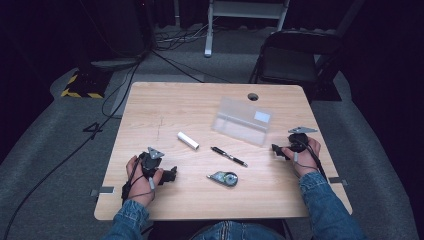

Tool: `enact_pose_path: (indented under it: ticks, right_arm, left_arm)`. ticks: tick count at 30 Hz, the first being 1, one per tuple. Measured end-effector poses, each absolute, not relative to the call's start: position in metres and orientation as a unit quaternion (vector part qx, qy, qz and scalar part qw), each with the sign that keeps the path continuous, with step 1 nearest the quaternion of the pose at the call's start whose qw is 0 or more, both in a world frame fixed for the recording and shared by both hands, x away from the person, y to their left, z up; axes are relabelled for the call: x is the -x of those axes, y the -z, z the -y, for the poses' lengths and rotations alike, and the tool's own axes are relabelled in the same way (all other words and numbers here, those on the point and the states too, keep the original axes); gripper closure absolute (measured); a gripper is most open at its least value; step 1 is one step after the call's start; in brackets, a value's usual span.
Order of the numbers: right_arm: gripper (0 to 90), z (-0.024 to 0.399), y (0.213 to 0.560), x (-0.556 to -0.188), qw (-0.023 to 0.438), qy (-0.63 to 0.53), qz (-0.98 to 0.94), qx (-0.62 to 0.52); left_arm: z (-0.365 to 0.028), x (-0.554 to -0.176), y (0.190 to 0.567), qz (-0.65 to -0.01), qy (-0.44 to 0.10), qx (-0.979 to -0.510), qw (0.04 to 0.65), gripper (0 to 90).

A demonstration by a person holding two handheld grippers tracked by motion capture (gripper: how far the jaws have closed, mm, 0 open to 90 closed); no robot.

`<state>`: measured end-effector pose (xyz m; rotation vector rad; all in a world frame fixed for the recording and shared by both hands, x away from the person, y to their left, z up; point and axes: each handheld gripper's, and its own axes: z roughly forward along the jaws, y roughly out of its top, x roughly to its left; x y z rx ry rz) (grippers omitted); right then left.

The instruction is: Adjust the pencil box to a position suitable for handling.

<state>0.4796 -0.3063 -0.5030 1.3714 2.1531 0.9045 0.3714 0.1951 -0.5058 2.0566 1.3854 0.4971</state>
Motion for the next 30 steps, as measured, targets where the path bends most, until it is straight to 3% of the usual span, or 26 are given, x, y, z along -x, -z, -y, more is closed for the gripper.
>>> enact_pose_path:
  ticks: [1, 2, 10, 21, 30]
  right_arm:
    - [16.1, 0.306, 0.503, -0.48, 0.215, -0.326, -0.776, -0.495]
    - [26.1, 0.306, 0.5, -0.478, 0.218, -0.328, -0.774, -0.496]
    - [33.2, 0.301, 0.483, -0.467, 0.209, -0.362, -0.766, -0.488]
    - [31.3, 0.277, 0.476, -0.472, 0.193, -0.394, -0.762, -0.477]
    - [35.9, 0.265, 0.488, -0.489, 0.197, -0.376, -0.764, -0.486]
  left_arm:
    - [-0.195, -0.371, 0.506, -0.522, -0.187, -0.775, 0.302, 0.0]
    - [-0.195, -0.371, 0.506, -0.522, -0.187, -0.775, 0.302, 0.0]
    - [-0.195, -0.371, 0.506, -0.522, -0.187, -0.776, 0.302, 0.0]
    - [-0.195, -0.371, 0.506, -0.522, -0.187, -0.775, 0.302, 0.0]
    - [-0.195, -0.371, 0.506, -0.522, -0.187, -0.775, 0.302, 0.0]
